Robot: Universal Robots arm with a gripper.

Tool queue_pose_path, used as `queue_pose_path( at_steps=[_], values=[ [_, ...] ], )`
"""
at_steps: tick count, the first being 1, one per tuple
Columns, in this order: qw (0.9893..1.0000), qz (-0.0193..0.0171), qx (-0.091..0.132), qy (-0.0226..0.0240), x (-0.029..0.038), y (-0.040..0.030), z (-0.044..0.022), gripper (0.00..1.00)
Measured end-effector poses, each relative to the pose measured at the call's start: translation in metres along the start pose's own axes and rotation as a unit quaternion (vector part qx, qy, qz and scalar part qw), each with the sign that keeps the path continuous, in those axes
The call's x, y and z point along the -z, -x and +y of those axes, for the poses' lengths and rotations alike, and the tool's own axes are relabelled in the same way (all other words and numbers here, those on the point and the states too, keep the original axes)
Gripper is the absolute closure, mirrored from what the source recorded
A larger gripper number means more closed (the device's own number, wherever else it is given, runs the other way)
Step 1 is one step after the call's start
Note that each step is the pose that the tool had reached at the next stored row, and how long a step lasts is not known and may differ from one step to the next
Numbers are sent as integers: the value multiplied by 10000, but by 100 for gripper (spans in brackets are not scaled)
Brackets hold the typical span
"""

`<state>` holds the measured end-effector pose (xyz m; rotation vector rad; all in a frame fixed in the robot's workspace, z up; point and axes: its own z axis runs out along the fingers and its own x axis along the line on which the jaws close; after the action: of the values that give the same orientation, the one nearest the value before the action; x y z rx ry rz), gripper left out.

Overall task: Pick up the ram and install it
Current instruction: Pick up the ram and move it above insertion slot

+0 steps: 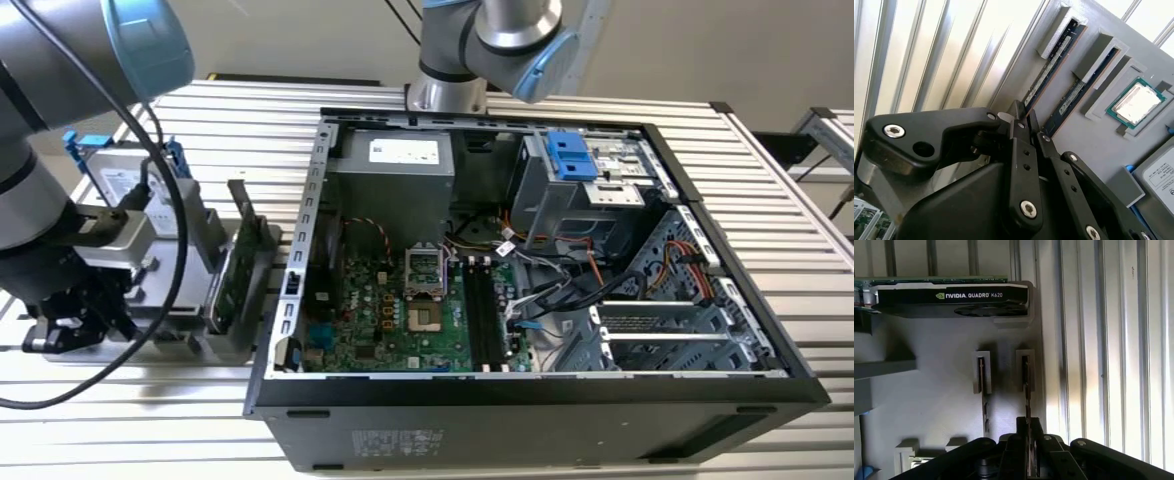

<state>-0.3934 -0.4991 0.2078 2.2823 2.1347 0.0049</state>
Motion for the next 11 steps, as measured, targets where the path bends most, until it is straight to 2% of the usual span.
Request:
queue_pose_path(
  at_steps=[11],
  values=[
    [10000,0,0,0,26,0,1,100]
  ],
)
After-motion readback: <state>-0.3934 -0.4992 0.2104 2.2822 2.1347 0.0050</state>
